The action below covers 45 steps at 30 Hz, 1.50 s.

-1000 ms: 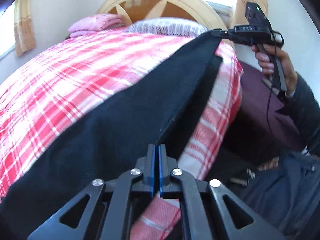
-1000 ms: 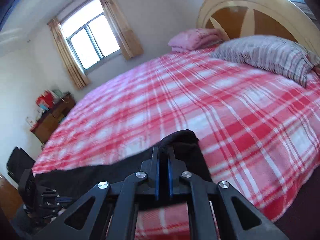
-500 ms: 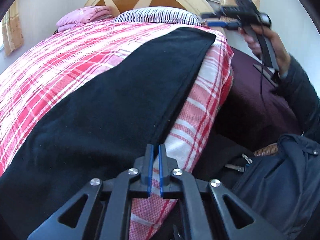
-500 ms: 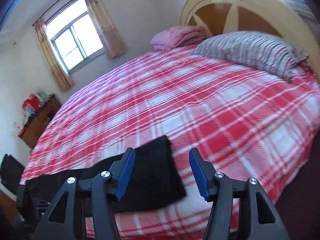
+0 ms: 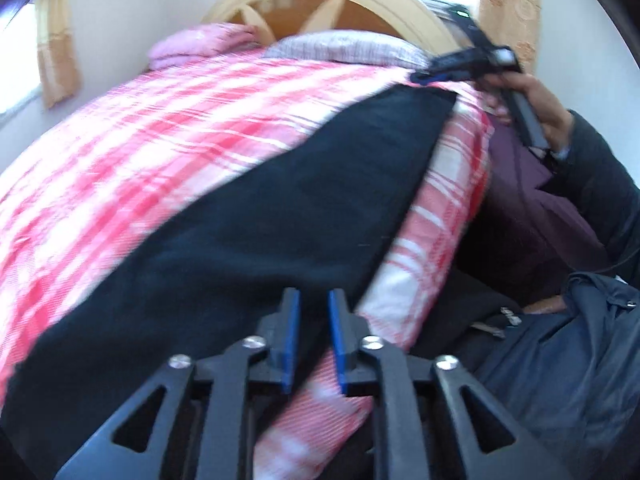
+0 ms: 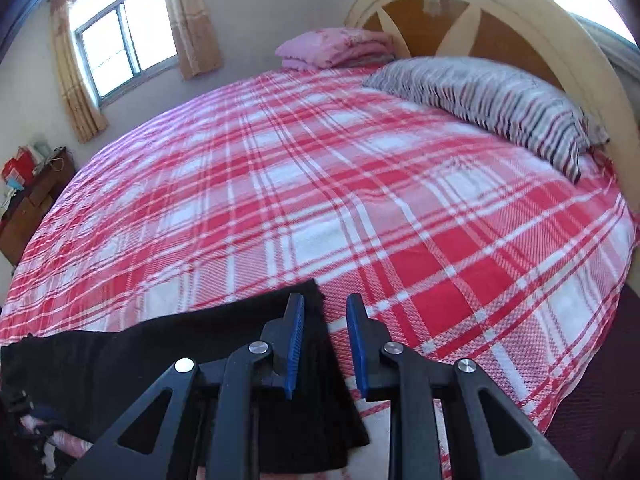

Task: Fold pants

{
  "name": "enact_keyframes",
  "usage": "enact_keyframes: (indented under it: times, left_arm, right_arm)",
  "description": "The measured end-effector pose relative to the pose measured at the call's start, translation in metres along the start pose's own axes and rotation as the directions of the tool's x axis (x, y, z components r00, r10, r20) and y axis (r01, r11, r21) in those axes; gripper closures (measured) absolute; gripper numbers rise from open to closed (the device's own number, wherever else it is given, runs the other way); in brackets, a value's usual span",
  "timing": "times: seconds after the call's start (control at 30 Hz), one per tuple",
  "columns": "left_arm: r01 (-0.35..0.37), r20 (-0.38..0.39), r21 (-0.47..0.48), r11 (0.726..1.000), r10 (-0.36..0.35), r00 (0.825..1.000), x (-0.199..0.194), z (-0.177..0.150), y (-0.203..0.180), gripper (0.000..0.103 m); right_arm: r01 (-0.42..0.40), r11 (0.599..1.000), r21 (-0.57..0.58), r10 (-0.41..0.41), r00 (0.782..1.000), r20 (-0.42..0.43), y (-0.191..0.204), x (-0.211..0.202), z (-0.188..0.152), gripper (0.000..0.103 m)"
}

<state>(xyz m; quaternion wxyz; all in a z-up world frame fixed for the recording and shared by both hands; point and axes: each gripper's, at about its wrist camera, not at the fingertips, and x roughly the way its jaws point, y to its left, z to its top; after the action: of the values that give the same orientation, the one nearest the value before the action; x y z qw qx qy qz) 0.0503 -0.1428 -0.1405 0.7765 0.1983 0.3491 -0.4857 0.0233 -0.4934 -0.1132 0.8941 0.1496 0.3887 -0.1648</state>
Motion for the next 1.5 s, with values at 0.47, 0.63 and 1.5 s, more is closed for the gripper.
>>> enact_keyframes:
  times: [0.47,0.63,1.5]
  left_arm:
    - [-0.341,-0.083,-0.293,0.893,0.332,0.940,-0.057,-0.095,0.112,0.057]
    - [-0.326,-0.088,-0.309,0.893,0.314,0.945,-0.054,-0.117,0.110,0.054]
    - [-0.315,-0.024,-0.417,0.852,0.337,0.941,-0.082,-0.133,0.124,0.046]
  right_arm:
    - [-0.418,0.809,-0.412,0.373,0.908,-0.188,0.235,0.018,-0.009,0.062]
    - [-0.538,0.708,-0.457,0.441,0.843,-0.308,0.331,0.038,-0.021,0.062]
    - [-0.807,0.565,-0.171,0.556,0.526,-0.643,0.550,0.119,-0.086,0.075]
